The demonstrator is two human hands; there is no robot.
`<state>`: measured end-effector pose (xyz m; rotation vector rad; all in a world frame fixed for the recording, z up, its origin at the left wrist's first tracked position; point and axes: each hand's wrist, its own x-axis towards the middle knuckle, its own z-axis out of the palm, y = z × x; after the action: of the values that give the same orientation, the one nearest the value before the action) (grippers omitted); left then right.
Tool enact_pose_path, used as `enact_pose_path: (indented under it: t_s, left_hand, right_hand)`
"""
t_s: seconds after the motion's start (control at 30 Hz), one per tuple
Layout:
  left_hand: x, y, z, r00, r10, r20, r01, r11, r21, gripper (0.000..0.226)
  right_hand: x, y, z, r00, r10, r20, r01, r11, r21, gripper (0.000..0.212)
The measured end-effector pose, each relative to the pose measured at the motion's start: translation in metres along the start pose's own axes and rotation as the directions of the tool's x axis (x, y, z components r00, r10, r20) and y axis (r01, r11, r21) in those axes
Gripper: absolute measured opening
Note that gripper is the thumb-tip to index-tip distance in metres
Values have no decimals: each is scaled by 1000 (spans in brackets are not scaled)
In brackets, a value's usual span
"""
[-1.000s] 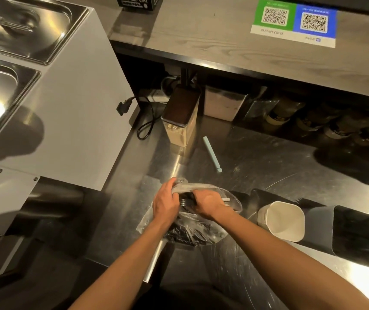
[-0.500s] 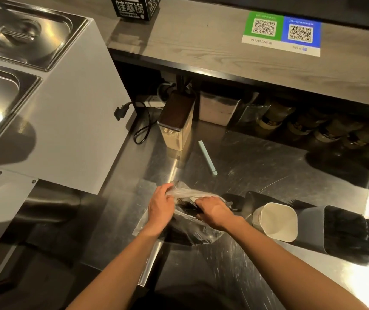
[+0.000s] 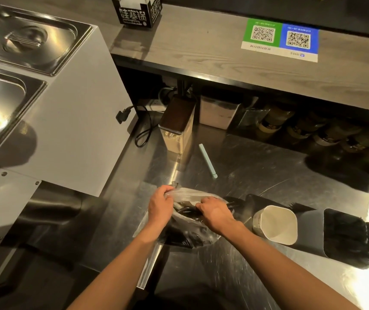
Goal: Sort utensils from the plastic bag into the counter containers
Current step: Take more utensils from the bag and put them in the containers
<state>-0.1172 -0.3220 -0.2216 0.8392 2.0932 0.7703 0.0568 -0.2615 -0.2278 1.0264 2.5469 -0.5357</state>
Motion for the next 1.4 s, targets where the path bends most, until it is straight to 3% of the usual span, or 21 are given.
enact_pose_path:
  t_s: [0.2,0.43,0.7,0.8,0.9,1.1,1.27,1.4]
  left_hand:
    - [1,-4,-3,999,-30,15,31,998,-56,24]
    - [0,0,-1,986,-154,-57,142,973,-180,24]
    - [1,6,4,989,-146,-36,138,975,-175,24]
    - [0,0,4,998,-57,19,58,995,-83,25]
    - [-5,-6,1,994,44,103,-51,997,59,31]
    - [-8,-18,-7,935,294,198,-343,889,302,54]
    - [-9,-21,-5,867,418,271,-492,805,332,52]
    - [-12,-16,-8,830,520,200,-556,749,360,33]
  right_hand:
    - [-2,3,-2,998,35,-47,-28,989,146,10]
    - [-13,19,3,994,-40,101,5,946,324,7]
    - [-13,16,1,991,-63,117,22,945,327,6]
    - [-11,13,0,998,15,54,-37,899,436,13]
    - [-7,14,-1,990,140,22,-127,806,578,6]
    - [-8,25,7,968,234,90,-249,854,456,9]
    - [-9,25,18,948,308,77,-307,832,462,13]
    - [-8,25,18,946,321,52,-311,850,426,13]
